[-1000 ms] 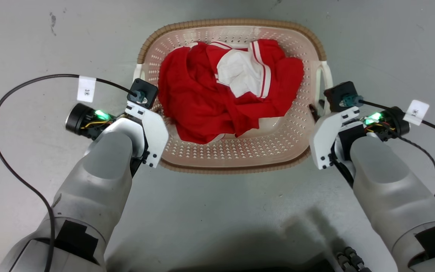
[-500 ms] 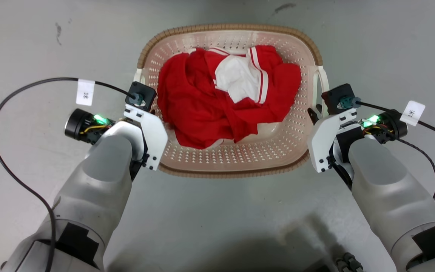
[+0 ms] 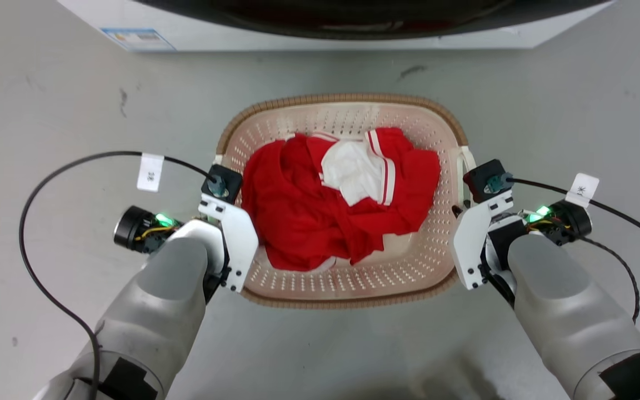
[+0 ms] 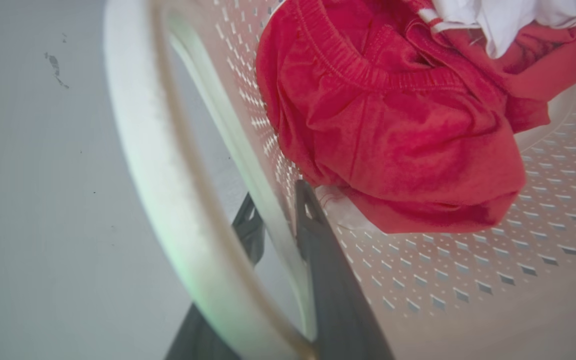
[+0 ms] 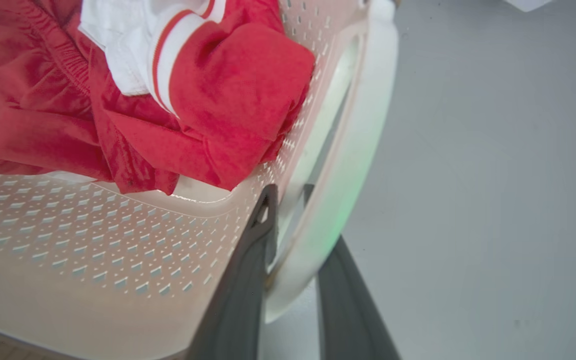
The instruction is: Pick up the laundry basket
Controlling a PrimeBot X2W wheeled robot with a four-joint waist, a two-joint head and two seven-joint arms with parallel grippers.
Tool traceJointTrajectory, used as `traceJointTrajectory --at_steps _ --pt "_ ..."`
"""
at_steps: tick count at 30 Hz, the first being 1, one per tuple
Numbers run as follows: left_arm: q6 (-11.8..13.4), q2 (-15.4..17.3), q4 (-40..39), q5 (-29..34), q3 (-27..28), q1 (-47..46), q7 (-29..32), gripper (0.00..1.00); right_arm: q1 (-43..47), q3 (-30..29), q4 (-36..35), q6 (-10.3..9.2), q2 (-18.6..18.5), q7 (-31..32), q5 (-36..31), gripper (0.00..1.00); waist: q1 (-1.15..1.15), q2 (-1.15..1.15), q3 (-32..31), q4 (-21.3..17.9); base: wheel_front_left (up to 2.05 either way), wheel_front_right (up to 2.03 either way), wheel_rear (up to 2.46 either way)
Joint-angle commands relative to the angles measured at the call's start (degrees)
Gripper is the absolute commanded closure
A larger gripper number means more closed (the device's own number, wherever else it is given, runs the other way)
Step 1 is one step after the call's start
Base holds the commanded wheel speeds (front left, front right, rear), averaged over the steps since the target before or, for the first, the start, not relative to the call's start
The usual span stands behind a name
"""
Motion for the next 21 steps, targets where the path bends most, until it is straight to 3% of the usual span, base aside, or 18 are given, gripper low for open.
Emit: traceJointTrajectory --at_steps 1,21 --pt "-0.63 -1.00 -0.76 -0.75 -1.32 1.28 0.56 1.00 0.68 1.34 -0.36 0.00 0.31 0.42 0.29 1.00 0.00 0.00 -2.52 0.37 0.00 0.00 0.00" --pt "-0.66 -0.36 -2.08 -10.55 -9.44 11.29 6.53 1.00 8.38 11.33 -1.39 0.00 0.40 5.22 7.85 1.00 0.00 0.00 -16.92 1.41 0.00 0.00 0.00"
